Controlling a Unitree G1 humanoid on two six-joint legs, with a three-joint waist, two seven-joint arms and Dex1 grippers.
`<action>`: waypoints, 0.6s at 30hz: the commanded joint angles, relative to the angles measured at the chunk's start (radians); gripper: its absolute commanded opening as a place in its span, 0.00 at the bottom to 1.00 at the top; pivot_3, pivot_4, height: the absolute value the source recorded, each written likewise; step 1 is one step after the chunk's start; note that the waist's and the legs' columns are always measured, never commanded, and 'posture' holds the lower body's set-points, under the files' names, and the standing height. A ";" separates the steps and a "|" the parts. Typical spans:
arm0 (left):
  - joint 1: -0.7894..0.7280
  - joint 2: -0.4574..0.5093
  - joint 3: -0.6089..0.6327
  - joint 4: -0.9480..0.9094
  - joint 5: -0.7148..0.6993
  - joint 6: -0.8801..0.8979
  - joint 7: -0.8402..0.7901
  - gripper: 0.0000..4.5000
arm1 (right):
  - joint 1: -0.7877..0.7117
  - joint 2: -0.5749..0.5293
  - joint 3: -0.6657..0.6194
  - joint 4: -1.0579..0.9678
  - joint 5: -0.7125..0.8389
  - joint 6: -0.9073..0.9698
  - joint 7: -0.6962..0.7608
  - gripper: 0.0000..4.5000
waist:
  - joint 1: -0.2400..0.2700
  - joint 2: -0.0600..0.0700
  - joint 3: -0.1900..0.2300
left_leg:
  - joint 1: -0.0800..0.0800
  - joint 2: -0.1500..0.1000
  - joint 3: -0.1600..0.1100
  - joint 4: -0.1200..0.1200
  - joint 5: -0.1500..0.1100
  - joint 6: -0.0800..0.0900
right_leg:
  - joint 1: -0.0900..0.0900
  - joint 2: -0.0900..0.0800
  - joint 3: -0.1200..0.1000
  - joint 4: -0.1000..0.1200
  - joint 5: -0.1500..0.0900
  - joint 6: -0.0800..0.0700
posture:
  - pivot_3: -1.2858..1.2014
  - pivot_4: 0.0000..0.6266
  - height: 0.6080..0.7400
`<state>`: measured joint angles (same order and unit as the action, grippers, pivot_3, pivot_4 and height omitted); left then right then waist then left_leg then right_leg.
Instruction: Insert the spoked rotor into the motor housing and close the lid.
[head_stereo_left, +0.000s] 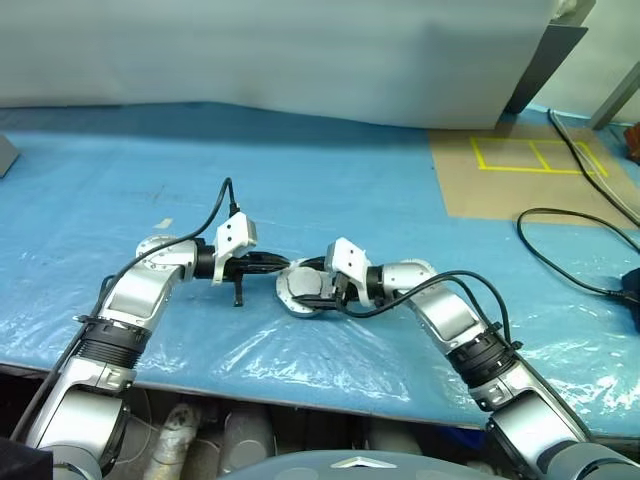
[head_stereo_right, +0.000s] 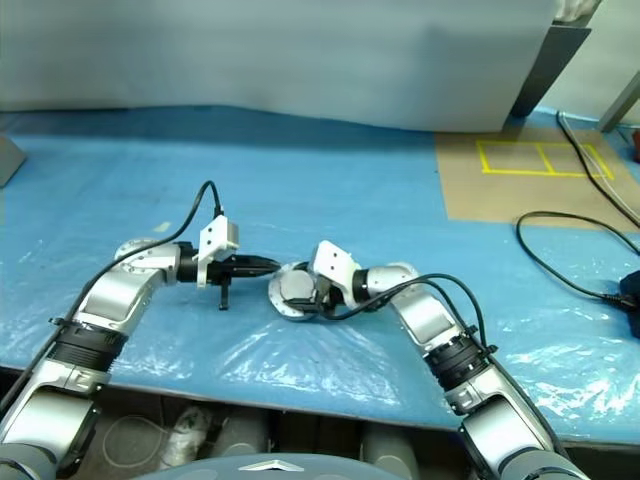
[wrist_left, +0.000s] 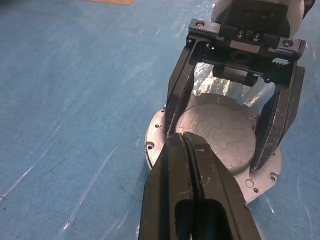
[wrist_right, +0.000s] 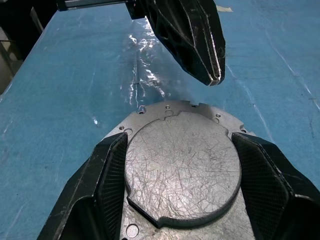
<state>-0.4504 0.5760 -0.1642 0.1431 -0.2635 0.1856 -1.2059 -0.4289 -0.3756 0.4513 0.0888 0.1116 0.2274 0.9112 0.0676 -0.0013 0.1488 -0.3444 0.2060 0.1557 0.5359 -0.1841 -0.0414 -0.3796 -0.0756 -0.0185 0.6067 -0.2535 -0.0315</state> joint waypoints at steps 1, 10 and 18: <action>0.004 0.003 0.014 -0.035 -0.006 -0.013 0.005 0.00 | 0.098 -0.085 0.091 0.178 -0.166 0.028 -0.042 0.66 | 0.001 0.002 -0.003 | 0.001 0.000 0.000 0.000 0.000 0.000 | 0.001 0.000 0.000 0.000 0.000 0.000 | 0.52 0.24 1.00; 0.010 0.001 0.016 -0.040 -0.009 -0.012 0.010 0.00 | 0.074 -0.029 0.022 0.113 -0.056 0.179 -0.054 0.66 | 0.002 0.002 -0.004 | 0.001 -0.001 -0.003 -0.001 0.000 0.000 | 0.002 0.000 0.001 -0.002 0.000 0.001 | 0.52 0.24 1.00; 0.012 -0.003 0.015 -0.032 -0.008 -0.021 0.013 0.00 | 0.103 -0.013 0.048 0.042 -0.050 0.288 -0.071 0.66 | 0.001 0.001 -0.005 | -0.003 0.000 -0.003 -0.004 0.000 0.000 | -0.004 0.000 0.001 -0.003 -0.001 0.001 | 0.52 0.24 1.00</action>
<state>-0.4315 0.5745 -0.1642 0.1395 -0.2638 0.1809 -1.1946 -0.4097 -0.3691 0.4279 0.0134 0.1415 0.3711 0.8861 0.0686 -0.0005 0.1434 -0.3483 0.2056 0.1533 0.5314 -0.1842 -0.0415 -0.3848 -0.0753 -0.0170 0.6030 -0.2544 -0.0305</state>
